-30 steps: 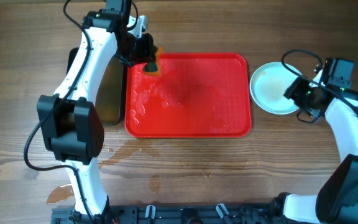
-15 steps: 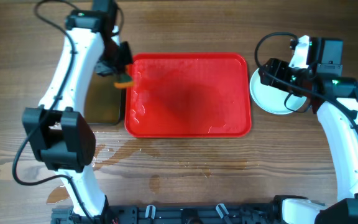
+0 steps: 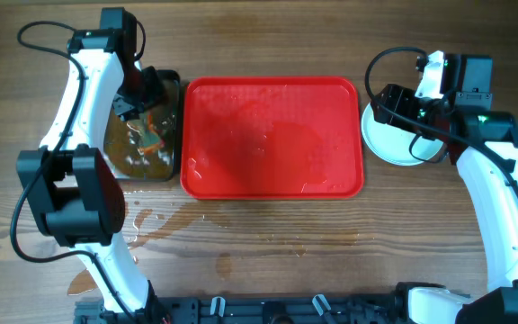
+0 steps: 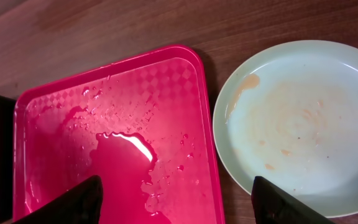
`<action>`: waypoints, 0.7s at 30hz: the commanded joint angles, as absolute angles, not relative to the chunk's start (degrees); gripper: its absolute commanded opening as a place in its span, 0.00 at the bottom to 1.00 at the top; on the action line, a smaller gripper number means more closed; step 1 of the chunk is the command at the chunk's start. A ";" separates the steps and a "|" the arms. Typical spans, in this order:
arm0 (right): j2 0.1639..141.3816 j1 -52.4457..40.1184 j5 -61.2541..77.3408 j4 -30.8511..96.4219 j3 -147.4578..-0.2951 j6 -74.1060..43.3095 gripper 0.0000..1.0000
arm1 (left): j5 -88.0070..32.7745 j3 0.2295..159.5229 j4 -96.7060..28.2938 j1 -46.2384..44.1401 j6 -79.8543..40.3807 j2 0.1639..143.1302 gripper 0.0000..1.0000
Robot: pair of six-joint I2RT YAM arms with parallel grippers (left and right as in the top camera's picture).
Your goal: Clean dirty plates on tray and stack at the side
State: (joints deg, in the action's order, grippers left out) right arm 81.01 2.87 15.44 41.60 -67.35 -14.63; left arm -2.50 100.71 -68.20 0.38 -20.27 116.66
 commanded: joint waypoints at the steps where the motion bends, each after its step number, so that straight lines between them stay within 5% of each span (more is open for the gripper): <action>1: 80.75 2.63 17.17 41.69 -68.60 -13.19 0.77 | -4.78 107.07 -72.77 0.38 -19.75 110.96 0.58; 3: 79.00 2.63 19.46 42.09 -69.91 -11.94 0.77 | -5.89 110.39 -74.48 0.10 -19.75 105.54 0.61; 5: 74.28 2.63 19.42 43.51 -73.97 -11.94 0.77 | -9.37 110.96 -74.43 -0.16 -19.75 96.40 1.00; 7: 71.00 2.63 19.31 43.77 -76.49 -11.99 0.78 | -8.49 110.96 -74.59 -0.14 -19.79 92.27 1.00; 9: 66.02 2.63 19.31 42.78 -77.67 -12.21 1.00 | -8.51 110.96 -74.63 -0.14 -19.79 88.33 1.00; 16: 55.20 2.63 19.49 43.83 -77.67 -36.88 1.00 | -8.51 110.96 -74.63 -0.14 -19.79 82.59 1.00; 21: 56.03 2.61 9.87 51.09 -77.21 -35.48 1.00 | -8.51 110.96 -74.63 -0.14 -19.79 82.67 1.00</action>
